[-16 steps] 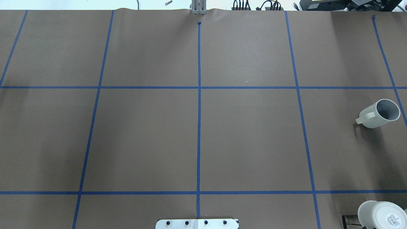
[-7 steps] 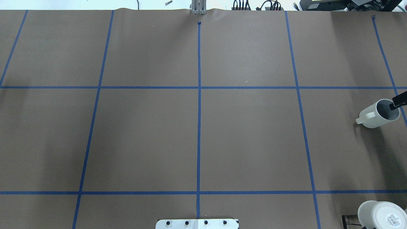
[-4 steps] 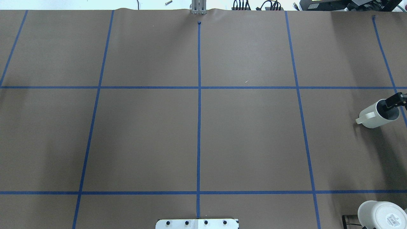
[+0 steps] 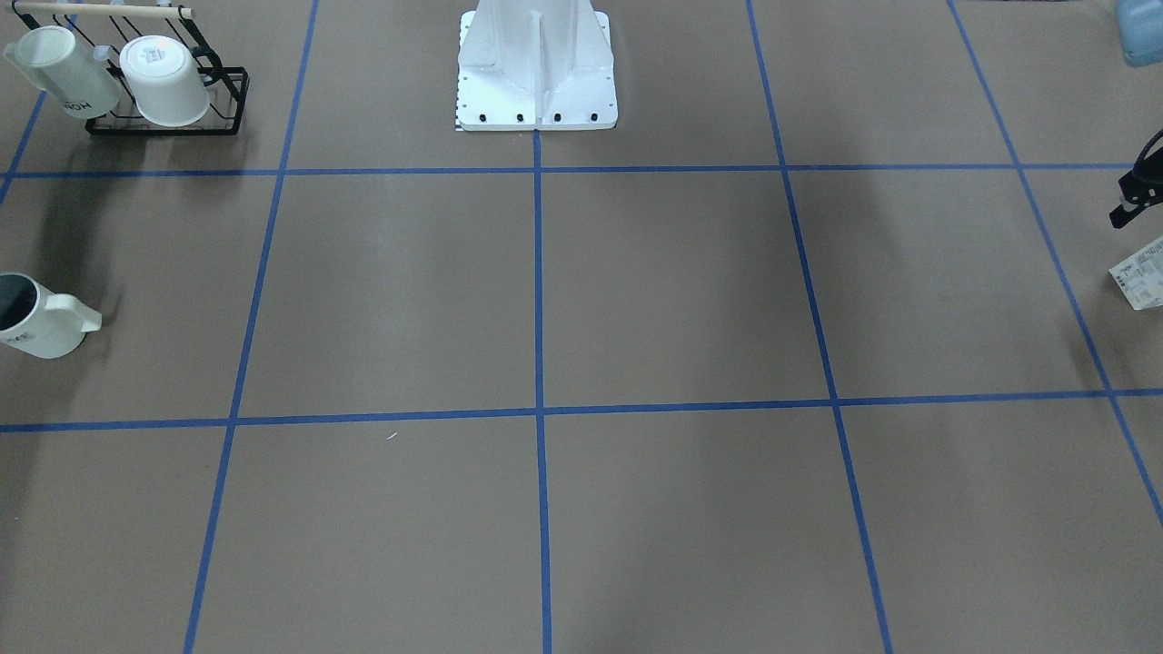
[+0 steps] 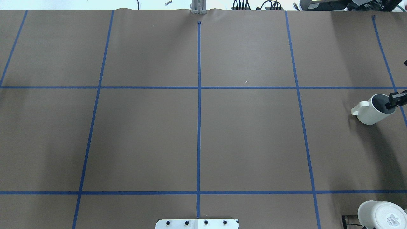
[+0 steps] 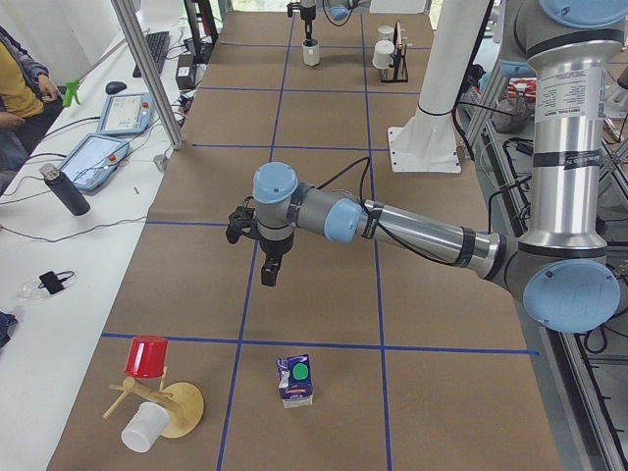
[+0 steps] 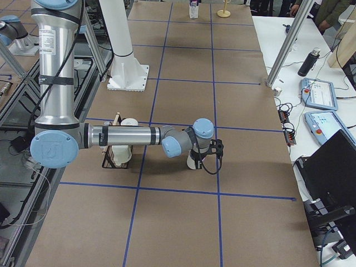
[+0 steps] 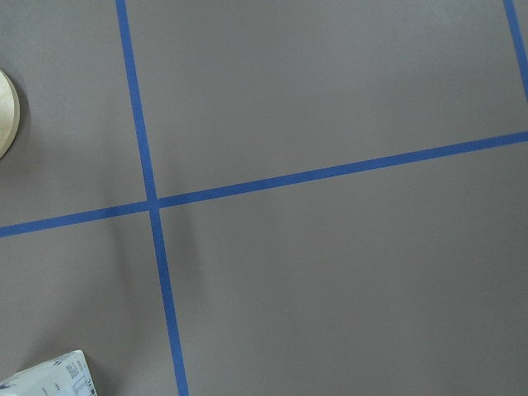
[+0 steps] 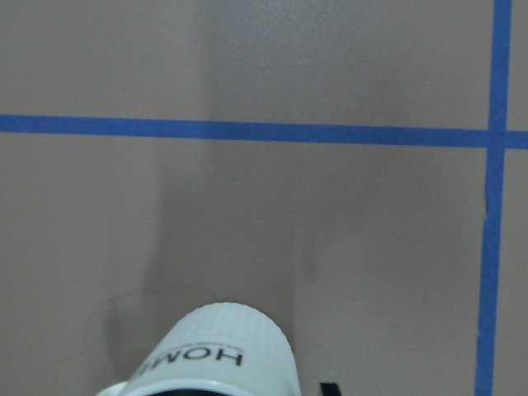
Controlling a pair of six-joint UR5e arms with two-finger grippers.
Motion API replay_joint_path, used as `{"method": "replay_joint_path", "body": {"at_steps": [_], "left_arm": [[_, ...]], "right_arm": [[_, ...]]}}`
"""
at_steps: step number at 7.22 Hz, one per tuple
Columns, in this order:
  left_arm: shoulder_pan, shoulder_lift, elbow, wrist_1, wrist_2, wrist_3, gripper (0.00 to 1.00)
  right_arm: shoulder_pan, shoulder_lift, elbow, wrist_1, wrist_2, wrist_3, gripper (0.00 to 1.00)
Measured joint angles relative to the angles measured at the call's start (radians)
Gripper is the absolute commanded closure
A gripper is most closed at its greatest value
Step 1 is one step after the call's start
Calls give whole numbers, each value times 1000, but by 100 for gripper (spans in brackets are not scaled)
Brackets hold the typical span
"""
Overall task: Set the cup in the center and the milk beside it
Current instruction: 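Grasp the white mug rim with the right gripper, then carry the white mug with the right gripper to the table center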
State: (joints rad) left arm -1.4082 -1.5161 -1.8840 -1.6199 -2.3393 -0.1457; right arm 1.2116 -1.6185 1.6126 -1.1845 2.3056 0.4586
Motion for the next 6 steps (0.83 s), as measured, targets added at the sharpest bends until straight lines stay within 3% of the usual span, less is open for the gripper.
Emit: {"method": "replay_joint_path", "body": {"at_steps": [2, 3, 4, 6], "left_arm": [[0, -1, 0, 0, 0, 0, 2], [1, -2, 2, 0, 0, 0, 2], [1, -5, 5, 0, 0, 0, 2], [1, -8, 7, 0, 0, 0, 2]], "right_arm": [[-50, 46, 143, -95, -14, 6, 100], [-117, 144, 180, -180, -43, 15, 100], [-203, 283, 178, -270, -85, 39, 100], [-333, 577, 55, -357, -154, 142, 100]]}}
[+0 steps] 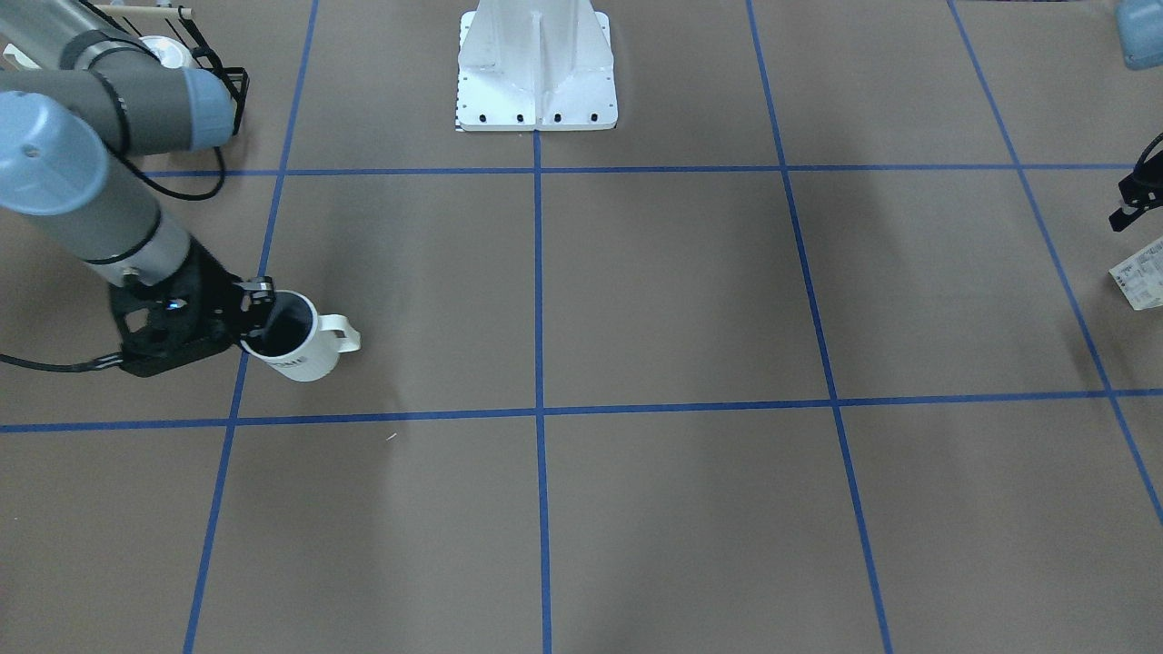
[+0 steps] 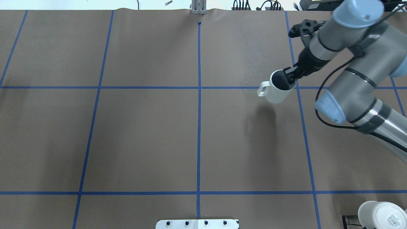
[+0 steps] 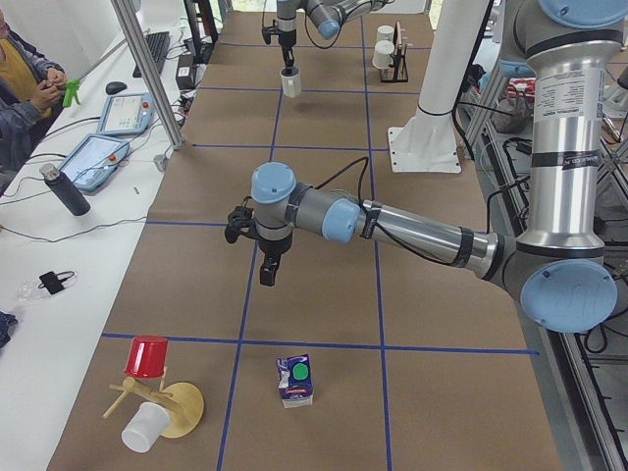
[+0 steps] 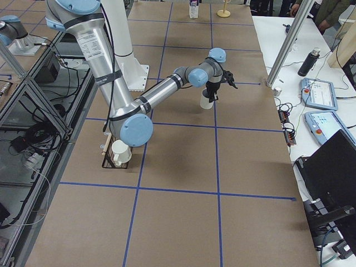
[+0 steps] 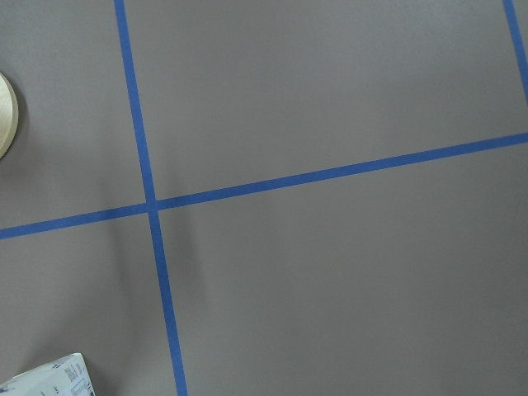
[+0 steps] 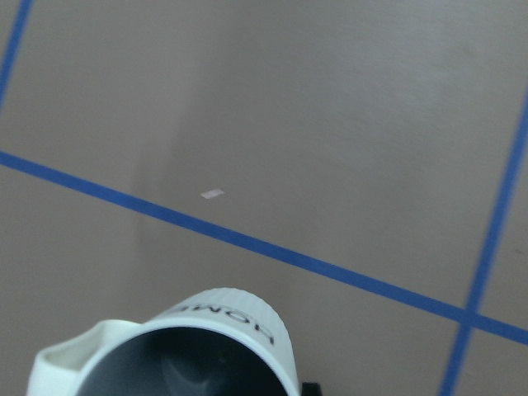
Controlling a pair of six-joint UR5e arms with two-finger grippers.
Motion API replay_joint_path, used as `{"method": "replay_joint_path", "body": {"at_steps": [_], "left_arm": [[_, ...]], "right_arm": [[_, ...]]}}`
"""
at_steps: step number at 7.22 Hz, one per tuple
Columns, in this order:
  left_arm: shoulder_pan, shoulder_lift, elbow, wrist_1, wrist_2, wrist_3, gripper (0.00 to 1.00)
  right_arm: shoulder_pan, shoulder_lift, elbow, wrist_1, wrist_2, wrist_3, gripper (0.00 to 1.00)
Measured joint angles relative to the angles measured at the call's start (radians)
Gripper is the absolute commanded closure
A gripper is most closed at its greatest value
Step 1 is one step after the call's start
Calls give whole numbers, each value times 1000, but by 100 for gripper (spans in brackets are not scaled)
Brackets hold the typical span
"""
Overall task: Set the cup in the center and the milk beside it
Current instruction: 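Carry the white mug with the right gripper to the table center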
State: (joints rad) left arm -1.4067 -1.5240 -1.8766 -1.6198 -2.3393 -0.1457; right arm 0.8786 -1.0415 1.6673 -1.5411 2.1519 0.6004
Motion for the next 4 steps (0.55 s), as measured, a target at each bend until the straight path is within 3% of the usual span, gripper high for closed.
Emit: {"method": "replay_joint_path", "body": {"at_steps": [2, 4], "left_arm": [[0, -1, 0, 0, 0, 0, 2], [0, 2, -5, 1, 0, 0, 2]], "right_arm": [[-78, 239, -205, 29, -54, 85, 100], [-103, 382, -407, 122, -85, 122, 100]]}}
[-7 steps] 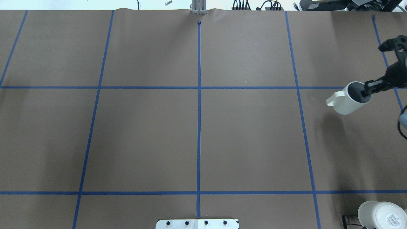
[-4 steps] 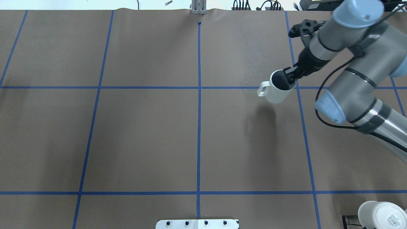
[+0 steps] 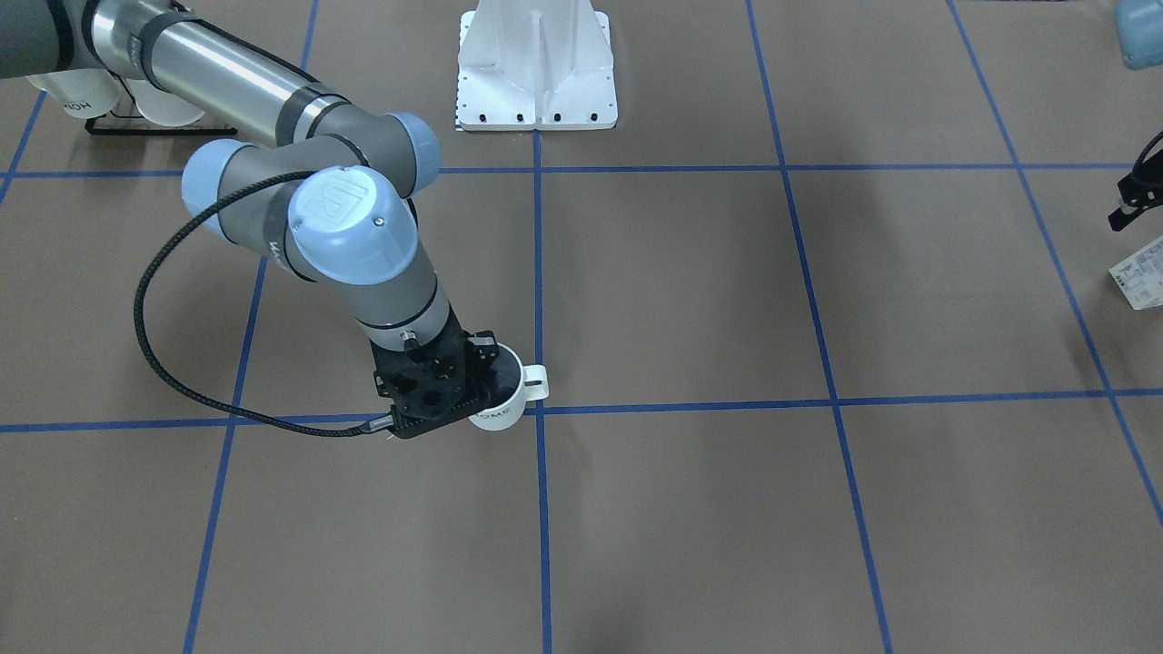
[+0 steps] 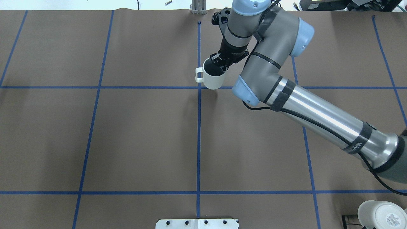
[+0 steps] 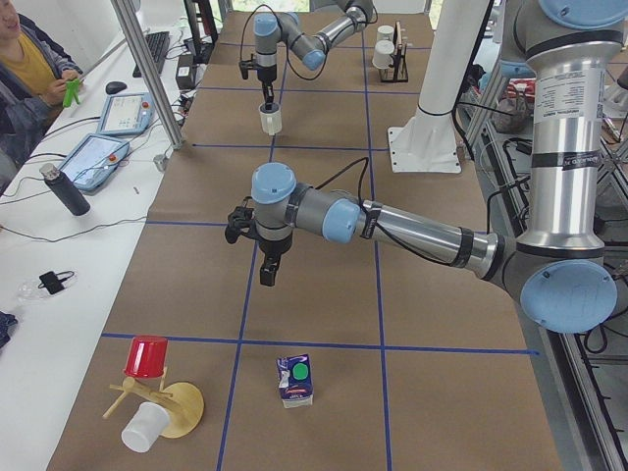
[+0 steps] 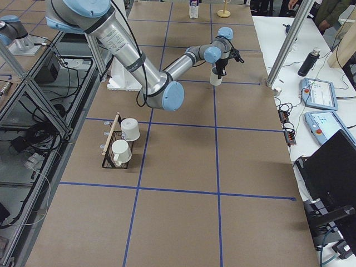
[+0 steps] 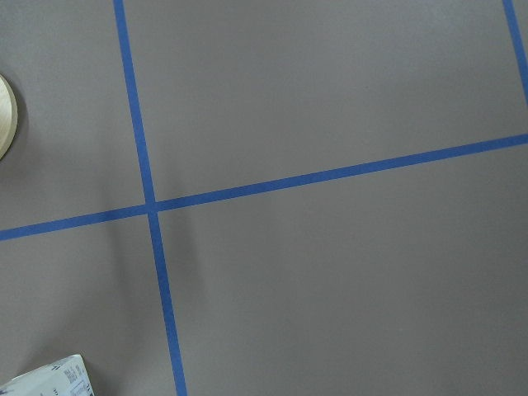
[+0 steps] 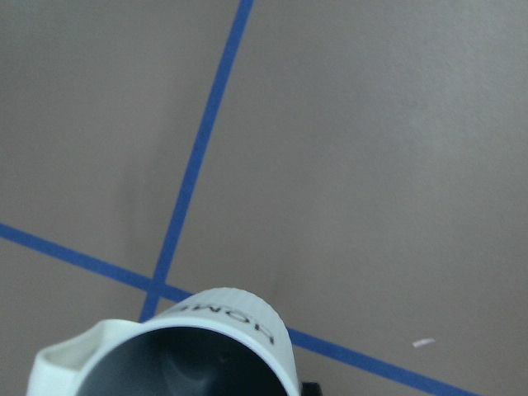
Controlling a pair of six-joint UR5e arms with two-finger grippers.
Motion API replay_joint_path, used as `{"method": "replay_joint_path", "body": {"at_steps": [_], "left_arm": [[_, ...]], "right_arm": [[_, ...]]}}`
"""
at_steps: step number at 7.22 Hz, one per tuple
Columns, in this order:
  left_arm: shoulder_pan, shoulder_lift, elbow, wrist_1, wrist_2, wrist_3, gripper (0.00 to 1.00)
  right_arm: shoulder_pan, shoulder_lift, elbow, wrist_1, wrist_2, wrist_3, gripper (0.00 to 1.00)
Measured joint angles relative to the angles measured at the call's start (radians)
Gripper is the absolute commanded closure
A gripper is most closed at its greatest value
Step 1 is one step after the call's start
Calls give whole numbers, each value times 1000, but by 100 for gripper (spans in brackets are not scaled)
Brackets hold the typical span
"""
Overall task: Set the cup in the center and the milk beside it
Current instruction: 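Carry the white mug with the right gripper to the table center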
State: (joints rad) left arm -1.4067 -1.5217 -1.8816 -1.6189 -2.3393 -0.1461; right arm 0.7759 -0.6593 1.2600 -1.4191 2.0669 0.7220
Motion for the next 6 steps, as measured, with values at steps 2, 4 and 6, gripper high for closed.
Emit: {"method": "replay_joint_path", "body": {"at_steps": [2, 4, 6], "left_arm": [[0, 5, -8, 1, 0, -1, 2], [0, 6, -10, 1, 0, -1, 2], [0, 5, -10, 1, 0, -1, 2]], "right_arm": [[-33, 48, -73, 37, -7, 9, 100], [-58, 51, -82, 58, -17, 33, 100], [-70, 47, -83, 69, -24, 42, 47]]}}
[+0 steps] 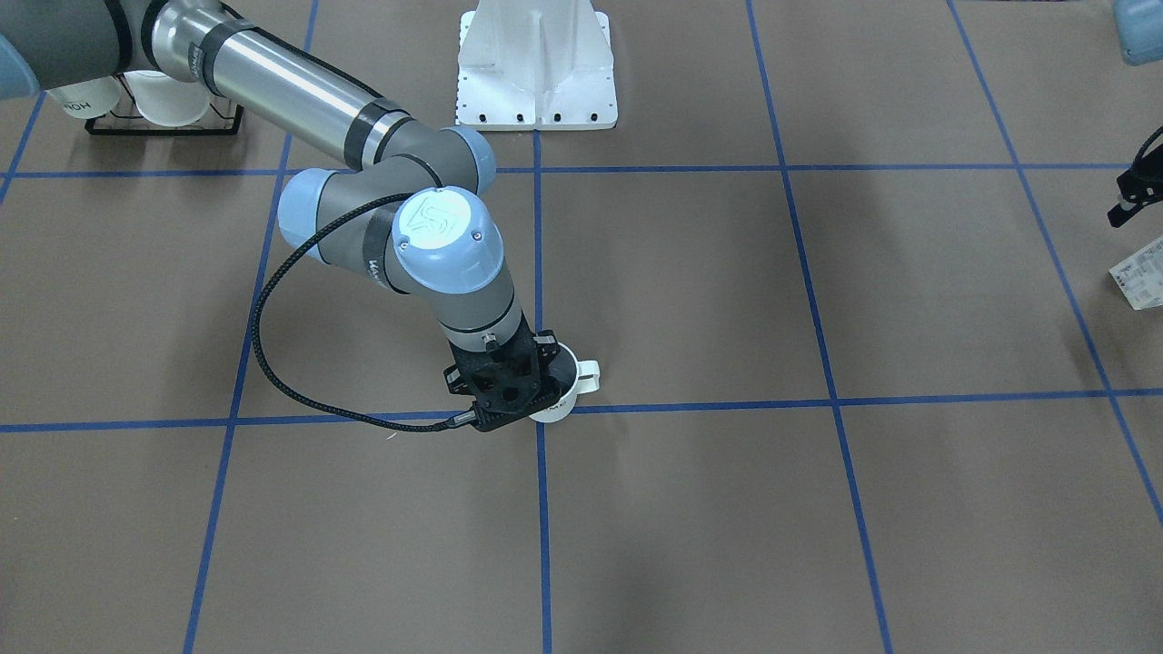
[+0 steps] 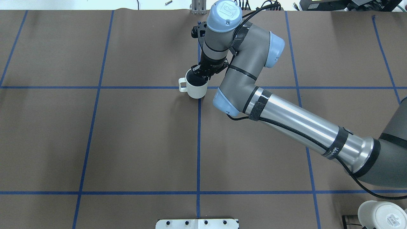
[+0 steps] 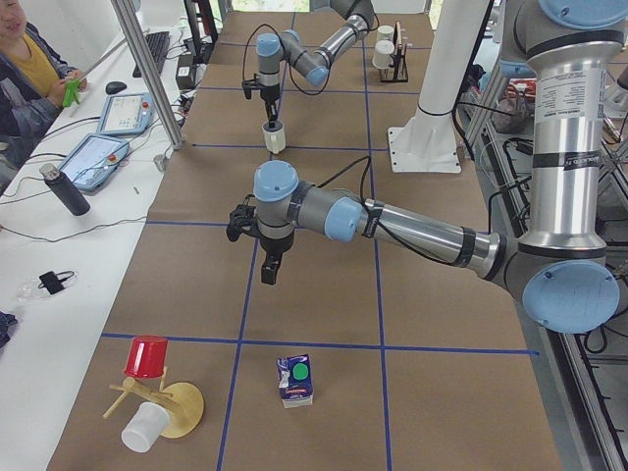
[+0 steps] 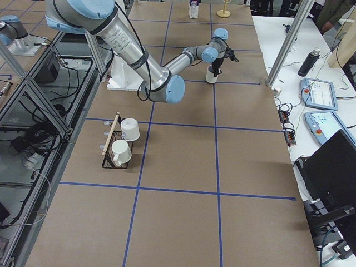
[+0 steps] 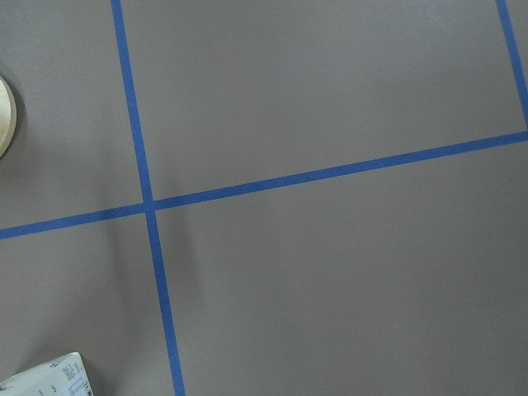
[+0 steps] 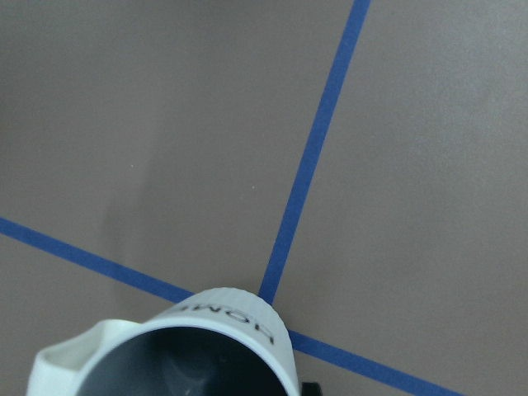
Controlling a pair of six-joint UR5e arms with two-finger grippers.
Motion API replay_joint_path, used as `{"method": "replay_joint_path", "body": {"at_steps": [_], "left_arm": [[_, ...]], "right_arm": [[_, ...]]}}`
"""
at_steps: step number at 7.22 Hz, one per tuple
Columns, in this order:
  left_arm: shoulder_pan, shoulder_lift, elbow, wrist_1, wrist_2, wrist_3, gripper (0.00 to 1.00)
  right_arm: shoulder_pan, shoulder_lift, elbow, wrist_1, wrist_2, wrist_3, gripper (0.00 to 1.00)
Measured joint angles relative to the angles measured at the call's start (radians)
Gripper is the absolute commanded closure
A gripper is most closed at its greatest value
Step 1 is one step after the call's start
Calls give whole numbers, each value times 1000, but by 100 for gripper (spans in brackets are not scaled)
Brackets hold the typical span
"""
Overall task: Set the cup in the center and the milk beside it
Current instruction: 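Carry the white mug with the right gripper to the table center, then set the mug down and open the right gripper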
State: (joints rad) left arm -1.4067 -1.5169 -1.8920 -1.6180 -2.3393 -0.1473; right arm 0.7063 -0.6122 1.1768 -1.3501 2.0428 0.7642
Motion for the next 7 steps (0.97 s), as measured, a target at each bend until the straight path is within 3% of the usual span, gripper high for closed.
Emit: {"method": "replay_joint_path", "body": {"at_steps": [1, 4, 7], "left_arm": [[0, 0, 1, 1, 0, 0, 2], [-4, 5, 6, 9, -2, 6, 3], [-105, 17, 56, 26, -10, 123, 3]], "right_arm": [[-4, 0, -1, 1, -3, 2, 0], [-6, 4, 13, 2, -5, 6, 0], [94, -92, 152, -10, 49, -1, 0]]}}
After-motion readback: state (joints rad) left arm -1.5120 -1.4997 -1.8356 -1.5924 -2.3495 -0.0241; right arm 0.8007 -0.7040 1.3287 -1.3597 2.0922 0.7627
